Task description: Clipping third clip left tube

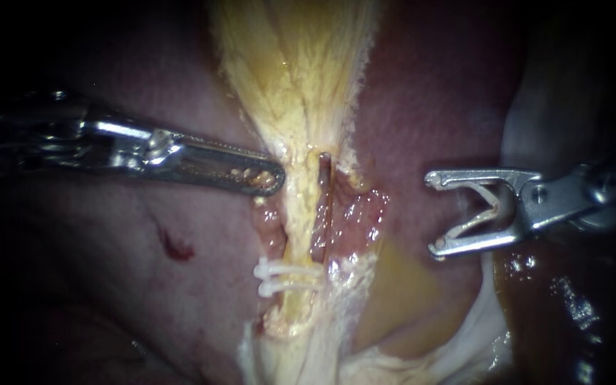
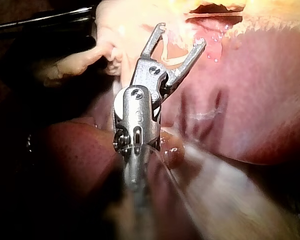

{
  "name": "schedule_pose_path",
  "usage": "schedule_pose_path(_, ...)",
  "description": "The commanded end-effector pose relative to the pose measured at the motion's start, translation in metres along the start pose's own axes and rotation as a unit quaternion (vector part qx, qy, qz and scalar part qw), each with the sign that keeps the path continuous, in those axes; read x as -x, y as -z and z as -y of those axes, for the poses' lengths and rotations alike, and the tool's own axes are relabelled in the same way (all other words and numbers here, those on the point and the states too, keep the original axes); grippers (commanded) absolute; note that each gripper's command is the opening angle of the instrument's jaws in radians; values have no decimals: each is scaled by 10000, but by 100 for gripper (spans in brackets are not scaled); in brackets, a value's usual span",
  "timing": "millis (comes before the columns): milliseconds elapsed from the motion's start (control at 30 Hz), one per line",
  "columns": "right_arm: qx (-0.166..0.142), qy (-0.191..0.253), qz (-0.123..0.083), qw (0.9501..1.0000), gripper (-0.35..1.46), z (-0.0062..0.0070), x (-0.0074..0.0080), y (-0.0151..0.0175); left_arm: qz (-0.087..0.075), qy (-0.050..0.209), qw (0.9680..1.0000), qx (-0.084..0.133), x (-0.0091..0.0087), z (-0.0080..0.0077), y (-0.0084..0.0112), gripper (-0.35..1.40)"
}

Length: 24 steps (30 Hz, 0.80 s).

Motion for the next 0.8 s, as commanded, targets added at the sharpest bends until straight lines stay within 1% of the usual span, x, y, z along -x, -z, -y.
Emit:
schedule_pose_path(33,-1,4,0,10000,50,0,0,0,-2,-1,10000,-4,0,0,2,-35)
schedule_pose_path(133,1,-26,-1,10000,50,0,0,0,-15,2,10000,-22,3,0,8,-35)
schedule_pose_path(200,2,-25,-1,10000,50,0,0,-1,-40,10,10000,-57,6,0,15,-35)
schedule_pose_path(267,3,-25,-1,10000,50,0,0,-1,-30,17,10000,-34,11,0,24,-35)
schedule_pose_path(433,4,-25,-1,10000,50,0,0,-2,3,57,10000,69,25,3,50,-35)
schedule_pose_path(467,4,-25,-1,10000,50,0,0,-2,27,100,9999,87,29,4,57,-35)
schedule_pose_path(600,5,-25,-1,10000,50,0,0,-2,98,80,9999,106,39,9,72,-35)
schedule_pose_path(800,5,-25,-1,10000,50,1,-1,-2,121,90,9998,120,40,7,77,-35)
